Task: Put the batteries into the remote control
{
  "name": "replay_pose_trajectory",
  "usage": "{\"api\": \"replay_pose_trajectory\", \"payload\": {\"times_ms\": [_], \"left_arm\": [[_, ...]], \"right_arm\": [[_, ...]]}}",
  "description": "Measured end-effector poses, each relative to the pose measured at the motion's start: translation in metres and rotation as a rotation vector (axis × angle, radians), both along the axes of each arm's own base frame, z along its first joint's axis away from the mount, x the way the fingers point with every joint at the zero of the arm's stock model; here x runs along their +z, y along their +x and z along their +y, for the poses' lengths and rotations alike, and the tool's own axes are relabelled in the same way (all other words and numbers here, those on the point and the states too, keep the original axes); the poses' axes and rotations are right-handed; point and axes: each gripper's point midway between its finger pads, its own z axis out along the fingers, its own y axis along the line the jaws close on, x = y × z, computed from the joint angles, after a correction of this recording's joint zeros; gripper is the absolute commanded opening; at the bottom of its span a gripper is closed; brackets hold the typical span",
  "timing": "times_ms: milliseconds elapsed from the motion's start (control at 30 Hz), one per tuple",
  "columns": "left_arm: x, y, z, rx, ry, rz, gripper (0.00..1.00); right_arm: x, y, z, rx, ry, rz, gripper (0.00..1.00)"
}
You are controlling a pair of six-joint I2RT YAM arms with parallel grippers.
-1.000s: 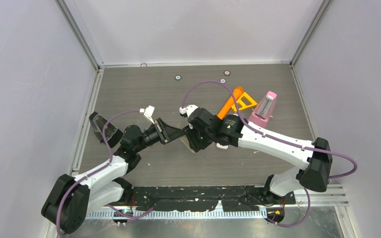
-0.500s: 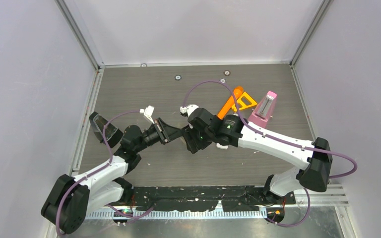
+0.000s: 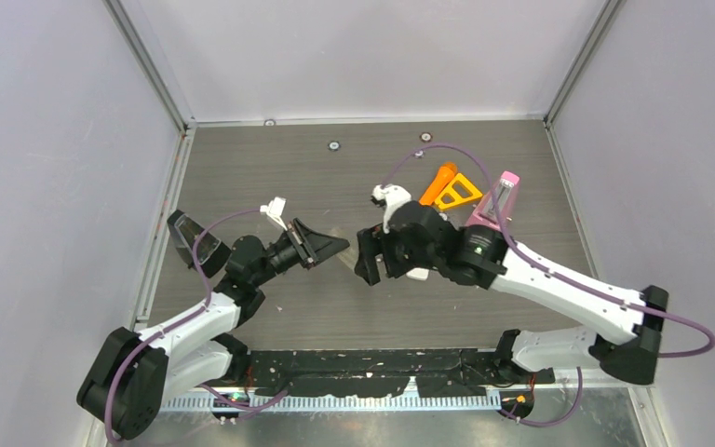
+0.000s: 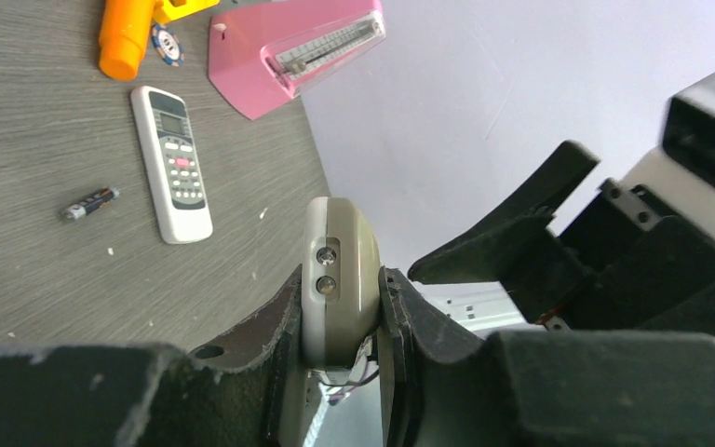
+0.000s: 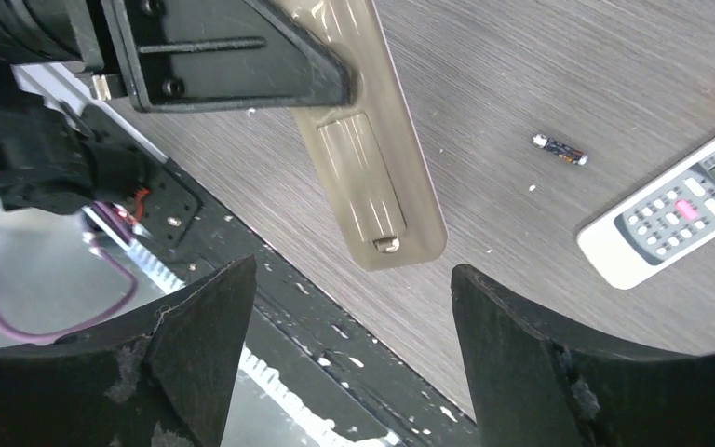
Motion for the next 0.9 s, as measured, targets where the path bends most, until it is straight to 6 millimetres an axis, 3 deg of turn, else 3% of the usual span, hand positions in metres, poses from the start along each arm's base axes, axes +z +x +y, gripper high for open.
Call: {"api": "replay_pose_trajectory", "payload": {"times_ms": [167,433,667,800,900], "left_arm": [[0.014,0.001,0.002,0.023,-0.072,0.021,0.0],[0.044,-0.006,0.008,0.029,-0.187,0.031,0.0],[0.058,-0.011,0.011,0.026,-0.234,0.028,0.0],[0.058,-0.011,0.011,0.025,-0.239,0.033,0.0],[0.059,-0.011,0.011,0.024,-0.245,0.04,0.0]], "right_arm": [[0.006,-0.006,-0.017,-0.093,0.159,0.019,0.83],[-0.008,-0.012,-0.012,-0.222,0.399,0.122,0.83],[0.019,-0.006,0.006,-0.268,0.627,0.181,0.83],[0.024,-0.005,0.011,-0.269,0.703,0.216,0.82],[0.03,-0.005,0.014,-0.269,0.75,0.236,0.74]]}}
